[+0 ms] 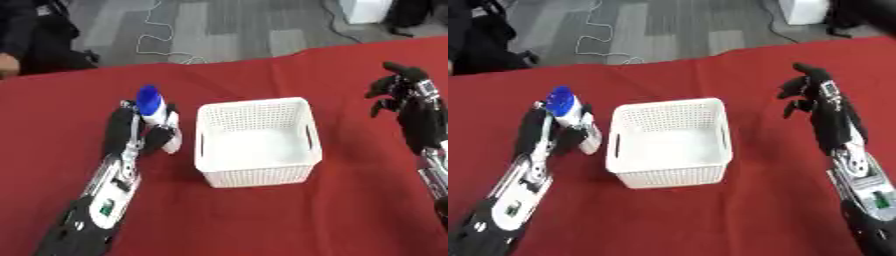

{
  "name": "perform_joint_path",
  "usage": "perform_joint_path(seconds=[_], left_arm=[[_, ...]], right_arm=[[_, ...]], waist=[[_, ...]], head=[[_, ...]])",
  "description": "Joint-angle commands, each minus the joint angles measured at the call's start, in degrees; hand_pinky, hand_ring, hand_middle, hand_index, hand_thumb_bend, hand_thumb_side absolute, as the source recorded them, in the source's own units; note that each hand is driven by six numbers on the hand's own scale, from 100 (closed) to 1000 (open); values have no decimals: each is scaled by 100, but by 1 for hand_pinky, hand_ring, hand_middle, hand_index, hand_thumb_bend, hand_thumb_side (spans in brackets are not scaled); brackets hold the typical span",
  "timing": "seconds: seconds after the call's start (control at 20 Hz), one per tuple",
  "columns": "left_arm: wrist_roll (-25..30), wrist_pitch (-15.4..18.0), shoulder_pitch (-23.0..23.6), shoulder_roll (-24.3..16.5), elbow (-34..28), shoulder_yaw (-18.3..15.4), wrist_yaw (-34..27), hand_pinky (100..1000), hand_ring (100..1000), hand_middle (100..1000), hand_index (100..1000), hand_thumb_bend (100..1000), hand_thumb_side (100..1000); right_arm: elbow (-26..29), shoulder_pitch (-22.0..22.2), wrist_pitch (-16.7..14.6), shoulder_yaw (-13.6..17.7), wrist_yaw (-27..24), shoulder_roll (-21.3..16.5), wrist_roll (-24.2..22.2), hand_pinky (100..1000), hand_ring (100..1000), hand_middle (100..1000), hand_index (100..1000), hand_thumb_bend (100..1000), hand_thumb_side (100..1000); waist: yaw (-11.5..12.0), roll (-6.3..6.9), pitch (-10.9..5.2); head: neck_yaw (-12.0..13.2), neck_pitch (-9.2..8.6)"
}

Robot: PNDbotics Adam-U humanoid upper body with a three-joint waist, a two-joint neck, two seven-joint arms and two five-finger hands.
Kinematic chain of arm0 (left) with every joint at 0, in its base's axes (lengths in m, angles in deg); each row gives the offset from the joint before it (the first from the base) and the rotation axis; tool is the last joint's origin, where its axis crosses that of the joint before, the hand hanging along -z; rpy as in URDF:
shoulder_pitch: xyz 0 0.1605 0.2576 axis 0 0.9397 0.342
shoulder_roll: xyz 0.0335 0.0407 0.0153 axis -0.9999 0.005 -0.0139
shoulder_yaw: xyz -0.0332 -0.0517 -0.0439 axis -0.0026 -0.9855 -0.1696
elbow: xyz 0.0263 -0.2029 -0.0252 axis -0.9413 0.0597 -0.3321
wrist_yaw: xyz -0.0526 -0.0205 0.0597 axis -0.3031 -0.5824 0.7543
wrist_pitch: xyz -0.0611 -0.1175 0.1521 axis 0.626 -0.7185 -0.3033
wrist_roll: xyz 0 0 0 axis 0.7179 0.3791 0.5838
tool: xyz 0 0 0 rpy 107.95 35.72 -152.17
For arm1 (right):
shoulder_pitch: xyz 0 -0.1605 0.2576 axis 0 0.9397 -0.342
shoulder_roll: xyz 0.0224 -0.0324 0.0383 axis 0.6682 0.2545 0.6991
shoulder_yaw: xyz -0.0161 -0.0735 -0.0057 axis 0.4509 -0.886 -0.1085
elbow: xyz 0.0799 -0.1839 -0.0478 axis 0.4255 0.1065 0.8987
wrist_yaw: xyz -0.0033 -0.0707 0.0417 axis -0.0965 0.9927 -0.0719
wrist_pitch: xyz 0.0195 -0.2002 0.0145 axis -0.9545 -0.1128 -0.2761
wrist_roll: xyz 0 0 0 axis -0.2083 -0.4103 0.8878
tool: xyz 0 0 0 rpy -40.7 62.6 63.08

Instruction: Pick up objects on the table and place them in the box.

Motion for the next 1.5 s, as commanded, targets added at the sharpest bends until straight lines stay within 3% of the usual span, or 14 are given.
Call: perform_joint_path(seconds=[0.05,0.3,0.5,0.55,0.6,0.65,0.85,1.3,1.5], left_arm=[[-194,96,-183,-135,-392,-120,45,100,100,100,207,153,690],[-203,71,-411,-230,-999,-130,-102,100,100,100,201,164,693],[2,65,-669,-288,-1426,-22,-274,100,100,100,193,241,718],[53,79,-723,-290,-1518,14,-296,100,100,100,181,321,782],[100,99,-773,-289,-1605,52,-306,100,100,100,183,313,770],[138,117,-813,-291,-1679,84,-312,100,100,100,171,395,900],[264,150,-907,-311,-1861,177,-498,100,100,100,175,404,921],[979,221,-959,-522,-1726,187,-2683,100,100,100,193,407,945],[1210,280,-990,-610,-1645,161,-3255,100,100,100,198,407,930]], right_arm=[[46,-28,-10,69,-11,-71,-7,361,592,588,887,202,1000],[42,-27,-9,72,-23,-69,2,361,592,588,886,203,1000],[37,-26,-2,61,-41,-66,-2,361,591,588,886,204,1000],[33,-25,2,56,-42,-61,-7,360,591,588,886,204,1000],[28,-21,6,50,-41,-54,-14,360,591,588,886,204,1000],[24,-16,9,44,-37,-49,-21,360,591,588,886,204,1000],[4,10,15,43,-16,-28,-29,360,591,587,887,205,1000],[-14,-4,31,45,-14,-30,-15,359,590,586,887,207,1000],[-16,-26,37,45,-20,-36,-9,359,590,586,887,210,1000]], waist=[[3,-21,-72],[4,-16,-110],[4,-13,-142],[0,-13,-149],[-4,-15,-155],[-9,-17,-160],[-38,-21,-175],[-88,33,-185],[-113,60,-181]], head=[[45,-20],[27,-20],[38,-20],[41,-20],[39,-20],[38,-20],[-3,-20],[-380,-20],[-427,-20]])
